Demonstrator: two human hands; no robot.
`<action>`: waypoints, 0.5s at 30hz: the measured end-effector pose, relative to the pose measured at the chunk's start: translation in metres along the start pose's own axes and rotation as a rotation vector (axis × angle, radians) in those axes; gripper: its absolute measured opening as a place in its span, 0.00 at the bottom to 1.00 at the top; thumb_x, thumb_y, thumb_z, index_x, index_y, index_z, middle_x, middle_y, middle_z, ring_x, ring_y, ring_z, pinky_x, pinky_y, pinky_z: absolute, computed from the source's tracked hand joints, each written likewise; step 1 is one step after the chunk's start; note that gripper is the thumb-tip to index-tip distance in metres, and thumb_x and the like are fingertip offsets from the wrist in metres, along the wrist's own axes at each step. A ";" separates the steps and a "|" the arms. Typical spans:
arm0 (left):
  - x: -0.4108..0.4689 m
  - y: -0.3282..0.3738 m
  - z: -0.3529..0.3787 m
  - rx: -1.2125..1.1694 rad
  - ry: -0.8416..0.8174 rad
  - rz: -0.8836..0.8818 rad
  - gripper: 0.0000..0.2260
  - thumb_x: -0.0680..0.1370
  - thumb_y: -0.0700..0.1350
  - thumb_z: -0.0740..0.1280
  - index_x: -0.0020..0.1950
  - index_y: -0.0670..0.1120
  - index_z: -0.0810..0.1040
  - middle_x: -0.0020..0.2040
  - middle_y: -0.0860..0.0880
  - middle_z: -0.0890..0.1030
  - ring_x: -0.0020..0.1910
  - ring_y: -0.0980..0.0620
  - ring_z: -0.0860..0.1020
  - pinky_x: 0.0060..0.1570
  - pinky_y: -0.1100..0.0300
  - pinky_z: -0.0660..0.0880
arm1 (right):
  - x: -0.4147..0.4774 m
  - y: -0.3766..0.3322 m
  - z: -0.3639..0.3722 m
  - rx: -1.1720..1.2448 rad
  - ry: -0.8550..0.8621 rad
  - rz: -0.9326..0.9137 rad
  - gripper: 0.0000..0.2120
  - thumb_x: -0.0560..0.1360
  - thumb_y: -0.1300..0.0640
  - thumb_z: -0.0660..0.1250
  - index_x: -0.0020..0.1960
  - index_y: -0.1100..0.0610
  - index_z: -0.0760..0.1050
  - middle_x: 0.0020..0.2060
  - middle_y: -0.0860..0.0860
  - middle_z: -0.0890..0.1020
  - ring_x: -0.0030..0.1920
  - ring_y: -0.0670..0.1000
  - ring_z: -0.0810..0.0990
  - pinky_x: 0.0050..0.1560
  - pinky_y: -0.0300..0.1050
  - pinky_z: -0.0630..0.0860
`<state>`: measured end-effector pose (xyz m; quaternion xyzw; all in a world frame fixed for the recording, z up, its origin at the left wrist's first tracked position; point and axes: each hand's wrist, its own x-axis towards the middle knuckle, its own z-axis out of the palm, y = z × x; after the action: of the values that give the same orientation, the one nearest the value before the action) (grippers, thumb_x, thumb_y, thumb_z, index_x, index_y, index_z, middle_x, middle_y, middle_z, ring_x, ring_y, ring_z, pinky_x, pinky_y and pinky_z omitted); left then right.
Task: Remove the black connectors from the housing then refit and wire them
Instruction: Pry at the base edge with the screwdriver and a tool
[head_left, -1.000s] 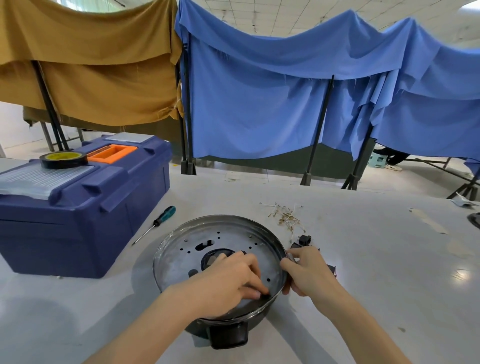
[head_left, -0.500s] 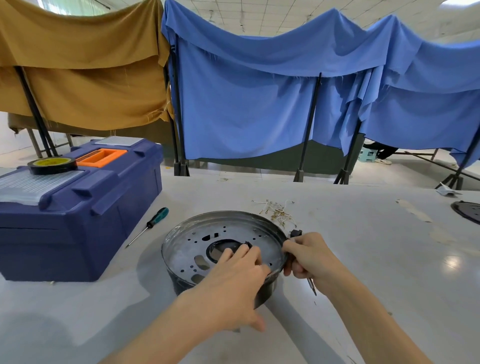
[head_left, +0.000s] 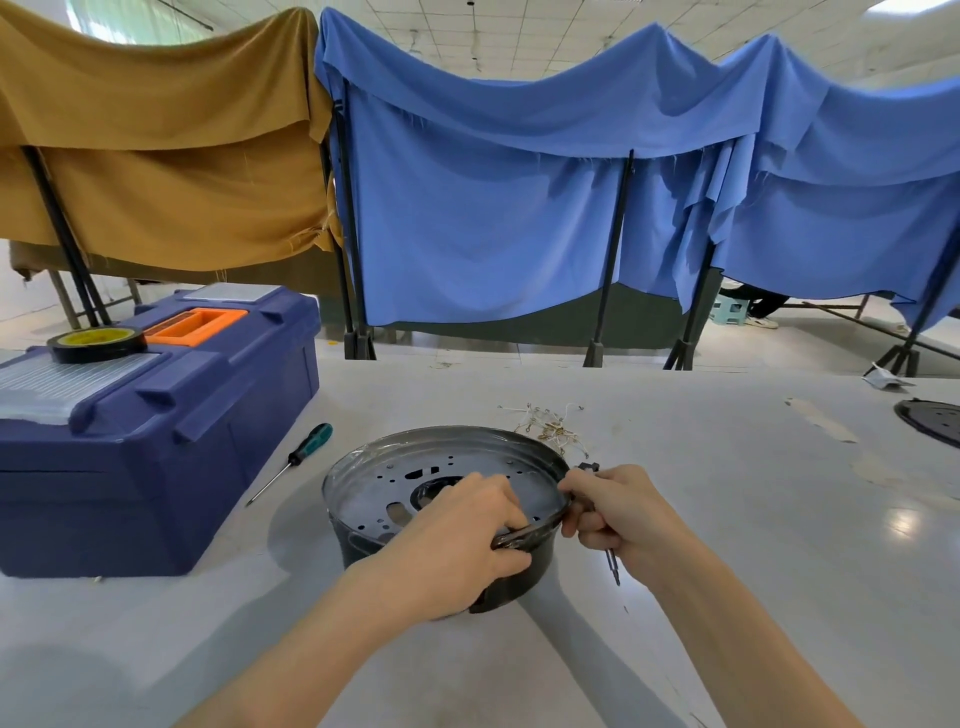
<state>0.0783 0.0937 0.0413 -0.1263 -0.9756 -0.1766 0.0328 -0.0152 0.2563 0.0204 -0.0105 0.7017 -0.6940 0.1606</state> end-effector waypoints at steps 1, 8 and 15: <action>0.000 -0.001 0.001 0.000 0.015 0.001 0.13 0.78 0.51 0.66 0.44 0.42 0.79 0.52 0.52 0.75 0.51 0.50 0.70 0.53 0.47 0.71 | 0.000 0.000 0.000 0.016 -0.007 0.004 0.06 0.75 0.68 0.64 0.39 0.67 0.71 0.21 0.61 0.74 0.17 0.48 0.59 0.18 0.34 0.56; 0.002 0.001 -0.024 -0.093 0.130 0.012 0.12 0.79 0.50 0.64 0.42 0.45 0.78 0.38 0.48 0.79 0.38 0.51 0.76 0.40 0.55 0.74 | 0.015 0.007 -0.015 0.073 -0.002 -0.027 0.13 0.80 0.56 0.64 0.51 0.68 0.77 0.26 0.59 0.78 0.19 0.47 0.58 0.19 0.34 0.55; 0.003 -0.005 -0.081 -0.412 0.305 -0.090 0.11 0.79 0.50 0.66 0.43 0.45 0.82 0.36 0.47 0.82 0.33 0.60 0.78 0.33 0.67 0.71 | 0.024 0.025 -0.017 -0.083 0.011 -0.091 0.18 0.72 0.59 0.75 0.60 0.57 0.77 0.36 0.53 0.77 0.25 0.49 0.55 0.24 0.39 0.52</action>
<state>0.0760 0.0612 0.1157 -0.0588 -0.9076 -0.3897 0.1451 -0.0368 0.2678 -0.0093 -0.0449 0.7296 -0.6710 0.1244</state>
